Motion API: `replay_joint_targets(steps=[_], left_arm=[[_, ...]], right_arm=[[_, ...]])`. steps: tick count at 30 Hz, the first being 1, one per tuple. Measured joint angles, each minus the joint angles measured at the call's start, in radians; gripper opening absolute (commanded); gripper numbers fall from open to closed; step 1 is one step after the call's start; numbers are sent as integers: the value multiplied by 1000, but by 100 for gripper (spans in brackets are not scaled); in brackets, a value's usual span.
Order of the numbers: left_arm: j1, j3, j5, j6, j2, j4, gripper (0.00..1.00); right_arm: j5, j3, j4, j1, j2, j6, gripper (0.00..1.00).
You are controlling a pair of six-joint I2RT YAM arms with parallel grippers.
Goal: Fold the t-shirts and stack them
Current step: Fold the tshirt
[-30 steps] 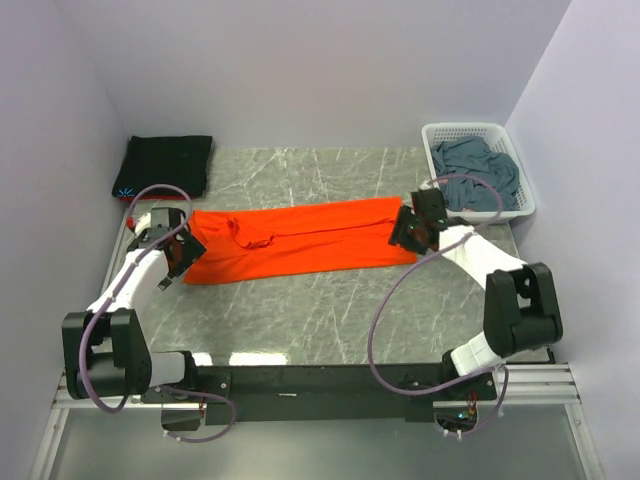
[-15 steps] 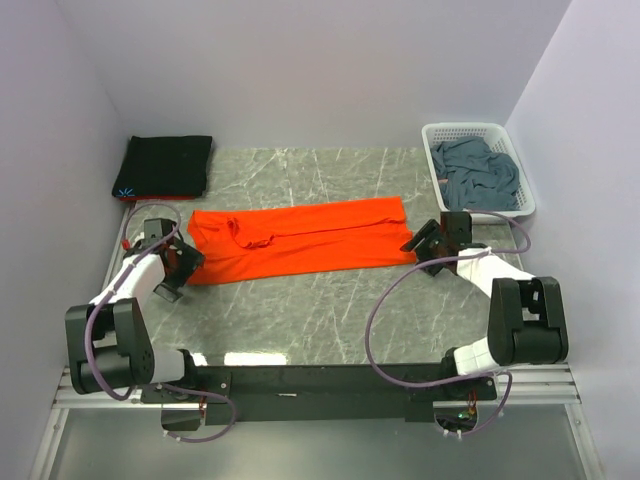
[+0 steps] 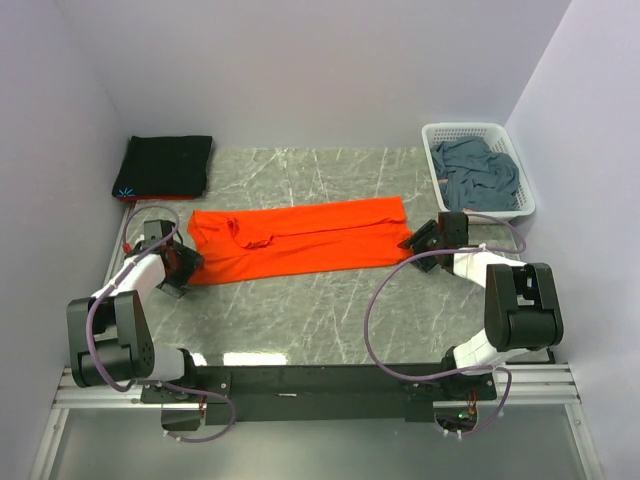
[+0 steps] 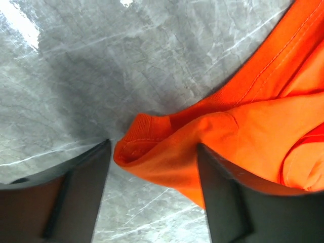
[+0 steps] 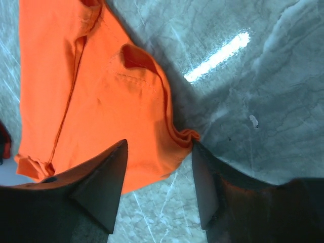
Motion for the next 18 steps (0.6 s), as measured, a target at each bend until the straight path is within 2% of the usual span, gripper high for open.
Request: replay_joint_targets(steps=[3,4,7,8,9,11,18], left_arm=[[6,-6,-1,-10,0,6,53],[10,-10,-1,-11,0,7,41],[18,-23,-4,-15,0,6,19],[22,-28,-4,-16,0,6,14],[27,-32,-3,-17,0,6,9],[40,-37,-2,-19,-9,5,5],[93,-39,-3,-13,-26,-49,2]], right_arm=[[8,0,-4,0,0,-1,43],[13,0,-6,0,0,-2,39],[26,0,-20,-12,0,-8,23],[31,0,-28,-19,1,-11,12],[32,0,-38,-26,3,-17,8],[31,1,-55,-34,5,-24,0],[25,0,-142,-48,-36,-67,0]])
